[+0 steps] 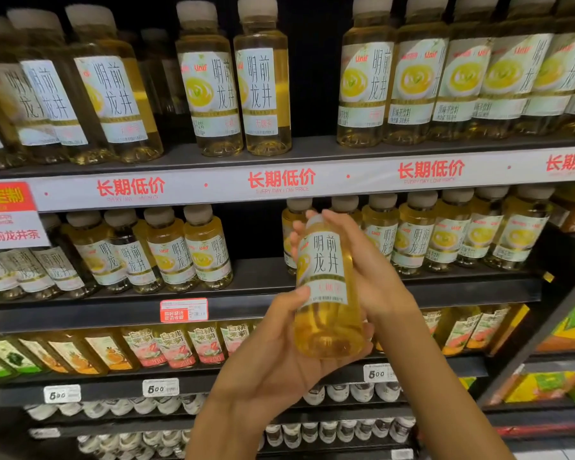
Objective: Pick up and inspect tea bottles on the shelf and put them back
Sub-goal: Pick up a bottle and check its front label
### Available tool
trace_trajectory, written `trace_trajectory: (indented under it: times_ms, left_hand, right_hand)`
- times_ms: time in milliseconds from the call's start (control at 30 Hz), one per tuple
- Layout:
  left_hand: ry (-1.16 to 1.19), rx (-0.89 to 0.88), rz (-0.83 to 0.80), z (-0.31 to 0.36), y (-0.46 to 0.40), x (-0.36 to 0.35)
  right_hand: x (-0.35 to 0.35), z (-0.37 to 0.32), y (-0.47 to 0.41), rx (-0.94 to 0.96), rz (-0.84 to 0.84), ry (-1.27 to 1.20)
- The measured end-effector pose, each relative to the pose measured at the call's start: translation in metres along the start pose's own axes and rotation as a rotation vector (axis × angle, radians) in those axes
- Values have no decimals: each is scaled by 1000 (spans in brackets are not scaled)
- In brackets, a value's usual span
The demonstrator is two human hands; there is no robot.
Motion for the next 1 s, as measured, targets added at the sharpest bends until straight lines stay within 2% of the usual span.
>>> trace_trajectory:
  times_ms: [33, 167, 300, 400, 567, 667, 867, 1000]
  left_hand:
    - [-133, -28, 47, -11, -1, 6]
    - [-131, -92, 140, -8, -6, 16]
    - [-411, -189, 219, -5, -4, 26]
    - [-520, -270, 212, -3, -6, 24]
    - [-303, -305, 213, -3, -15, 33]
    - [-283, -363, 184, -2, -19, 33]
    - [-267, -566, 162, 2, -16, 33]
    - [-173, -534, 261, 13, -23, 43]
  right_hand:
    - [-4, -7, 4, 56, -11, 55]
    - [-17, -25, 12, 236, -10, 380]
    - [-29, -37, 24, 372, 95, 816]
    - [-40, -37, 31, 465, 63, 841]
    - [-59, -35, 47, 677, -102, 737]
    - [-67, -30, 56, 738, -197, 732]
    - [-60, -13, 68, 662, -270, 940]
    - [-56, -10, 76, 576, -357, 938]
Point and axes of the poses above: each hand's wrist, its own y-axis away from the middle knuckle, its own x-axis out of the back of the hand, z = x × y, the point moved 4 cm from there along -y, towards the middle knuckle
